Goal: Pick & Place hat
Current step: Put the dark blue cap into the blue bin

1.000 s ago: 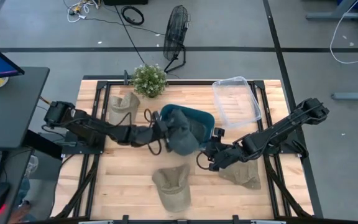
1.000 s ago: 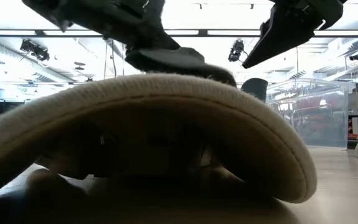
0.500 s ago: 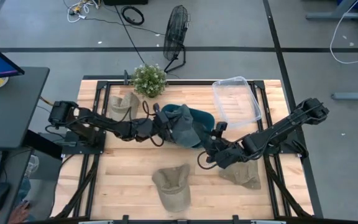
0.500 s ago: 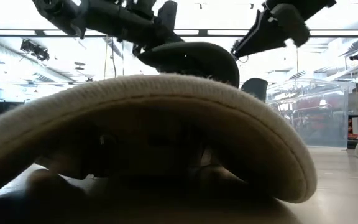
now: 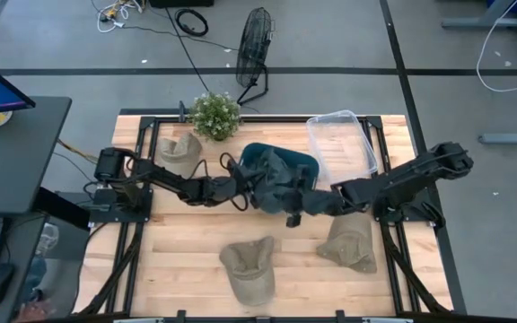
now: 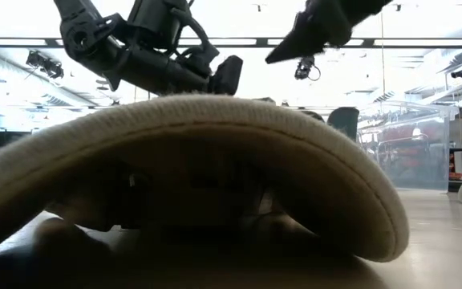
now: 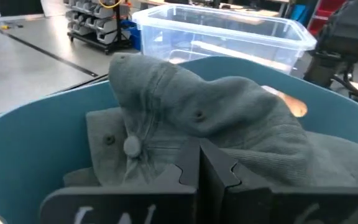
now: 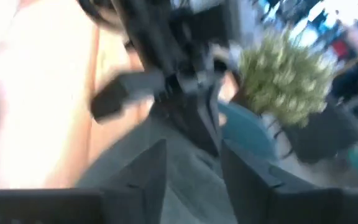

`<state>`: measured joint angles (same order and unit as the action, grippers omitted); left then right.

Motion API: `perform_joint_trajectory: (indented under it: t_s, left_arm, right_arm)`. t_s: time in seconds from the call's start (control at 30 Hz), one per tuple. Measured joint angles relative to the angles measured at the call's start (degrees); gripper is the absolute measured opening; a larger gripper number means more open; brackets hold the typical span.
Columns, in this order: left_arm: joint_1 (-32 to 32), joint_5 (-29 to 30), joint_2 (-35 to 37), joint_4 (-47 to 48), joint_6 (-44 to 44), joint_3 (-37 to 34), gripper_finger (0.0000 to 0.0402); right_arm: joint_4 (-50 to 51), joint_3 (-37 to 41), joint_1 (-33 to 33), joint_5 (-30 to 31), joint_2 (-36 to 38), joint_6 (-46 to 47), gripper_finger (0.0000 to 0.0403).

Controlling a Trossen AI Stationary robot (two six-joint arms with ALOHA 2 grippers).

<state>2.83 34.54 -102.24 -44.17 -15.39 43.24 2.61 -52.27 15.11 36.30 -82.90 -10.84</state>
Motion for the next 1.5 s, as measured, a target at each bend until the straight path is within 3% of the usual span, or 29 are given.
perform_joint_trajectory:
  t_s: [0.3, 0.37, 0.67, 0.87, 1.17, 1.3, 1.5]
  left_arm:
    - [0.51, -0.03, 0.52, -7.31, 6.83, -0.01, 0.0024]
    - [0.96, -0.02, 1.17, -7.09, 9.03, 0.0, 0.0033]
    - [1.61, -0.02, 1.95, -6.94, 11.58, -0.02, 0.0089]
    - [1.61, -0.04, 1.95, -8.43, 11.57, -0.01, 0.0114]
    - [1.62, -0.03, 2.0, -11.18, 11.93, -0.02, 0.0119]
    - [1.61, -0.06, 2.42, -11.44, 14.52, -0.02, 0.0119]
    - [1.64, -0.08, 2.73, -11.66, 14.78, -0.02, 0.0119]
  right_arm:
    - [6.4, 0.04, -9.4, -1.35, -2.25, 2.04, 0.0016]
    - [7.47, 0.04, -10.37, -2.21, -2.13, 1.94, 0.0006]
    - [8.31, 0.02, -8.06, -4.06, 1.31, -6.2, 0.0089]
    - [8.35, 0.0, -8.19, -17.35, 1.47, -7.9, 0.0152]
    - [7.29, -0.02, -12.64, -17.5, -2.23, -10.66, 0.0197]
    - [8.54, -0.02, -13.29, -17.27, -2.17, -12.66, 0.016]
    - [9.33, -1.56, -13.24, -16.58, -0.88, -16.37, 0.0017]
